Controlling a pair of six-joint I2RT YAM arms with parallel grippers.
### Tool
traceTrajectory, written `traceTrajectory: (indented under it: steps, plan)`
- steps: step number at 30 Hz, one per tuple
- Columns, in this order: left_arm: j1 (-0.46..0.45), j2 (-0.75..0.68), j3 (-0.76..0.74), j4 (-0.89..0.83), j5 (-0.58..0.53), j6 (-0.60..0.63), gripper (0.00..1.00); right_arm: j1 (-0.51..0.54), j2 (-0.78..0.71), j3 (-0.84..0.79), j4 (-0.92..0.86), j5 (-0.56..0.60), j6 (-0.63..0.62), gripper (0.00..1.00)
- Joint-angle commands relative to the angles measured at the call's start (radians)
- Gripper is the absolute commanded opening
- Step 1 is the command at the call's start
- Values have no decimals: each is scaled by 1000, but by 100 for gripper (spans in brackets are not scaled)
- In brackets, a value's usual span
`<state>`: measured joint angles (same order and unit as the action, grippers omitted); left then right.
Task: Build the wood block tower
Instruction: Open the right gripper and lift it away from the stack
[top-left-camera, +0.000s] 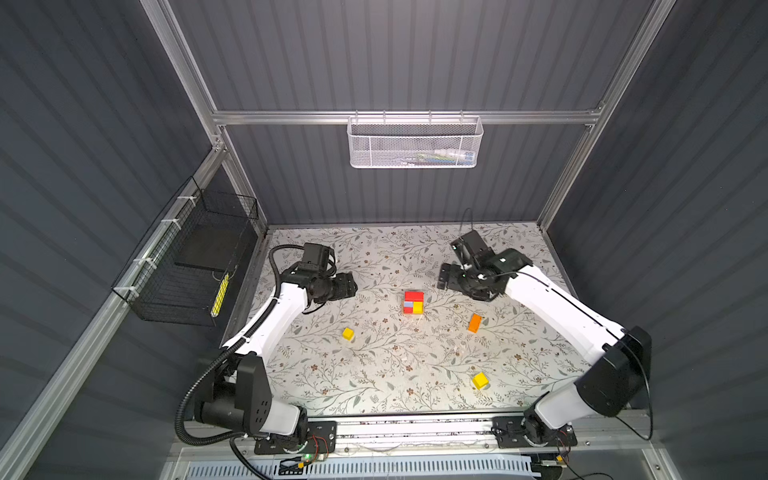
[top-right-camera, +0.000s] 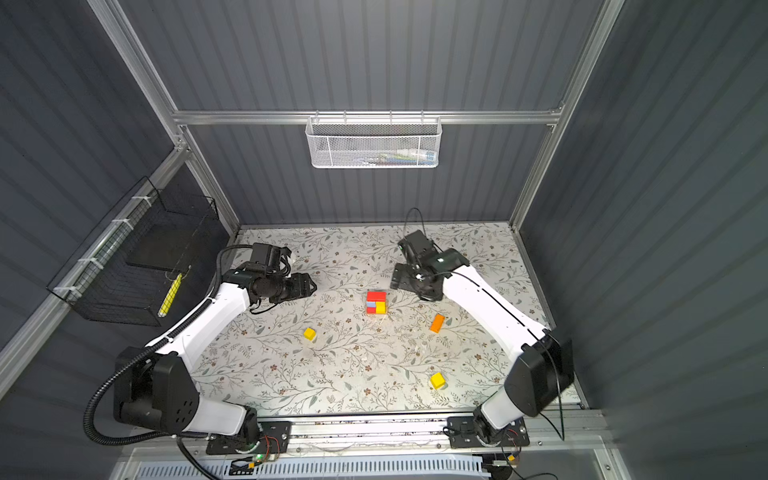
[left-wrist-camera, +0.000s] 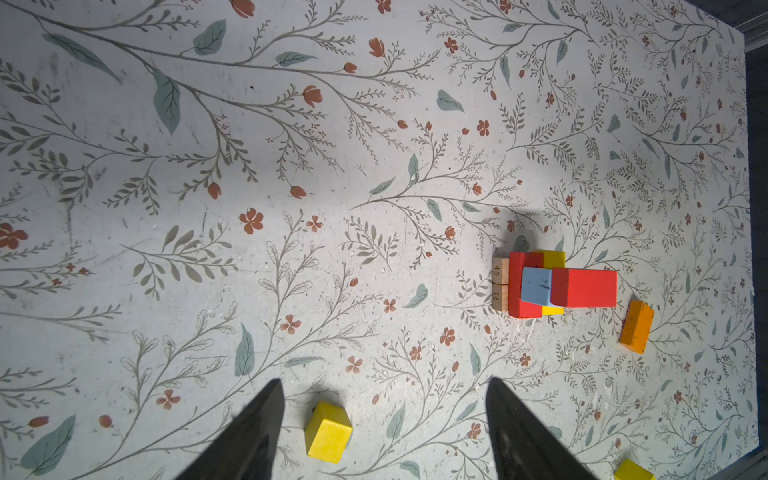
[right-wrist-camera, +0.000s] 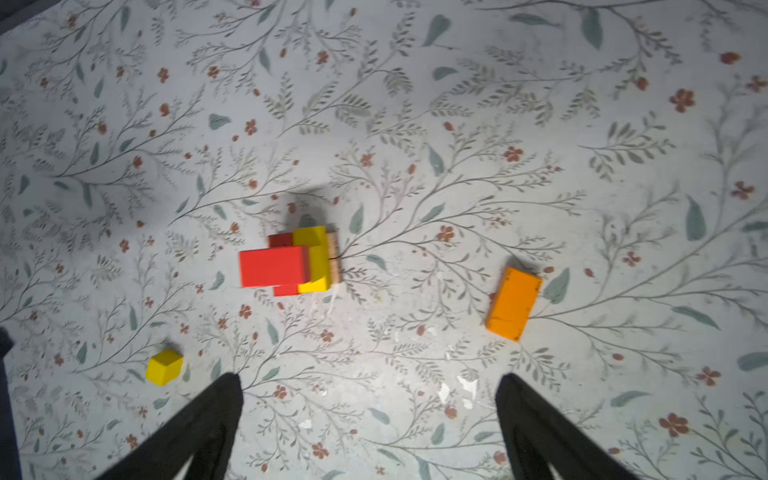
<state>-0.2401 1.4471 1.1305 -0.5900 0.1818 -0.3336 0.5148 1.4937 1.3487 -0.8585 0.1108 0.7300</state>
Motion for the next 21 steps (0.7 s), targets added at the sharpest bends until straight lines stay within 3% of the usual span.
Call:
traceTrajectory:
  steps: [1, 8, 21]
  plan:
    - [10, -2, 25, -22, 24, 19, 76, -66, -48, -127, 77, -46, -39, 92]
    - [10, 19, 42, -38, 27, 21, 75, -182, -25, -245, 197, -132, -94, 80]
    - [10, 60, 61, -54, 20, 23, 74, -275, 224, -215, 320, -217, -155, 66]
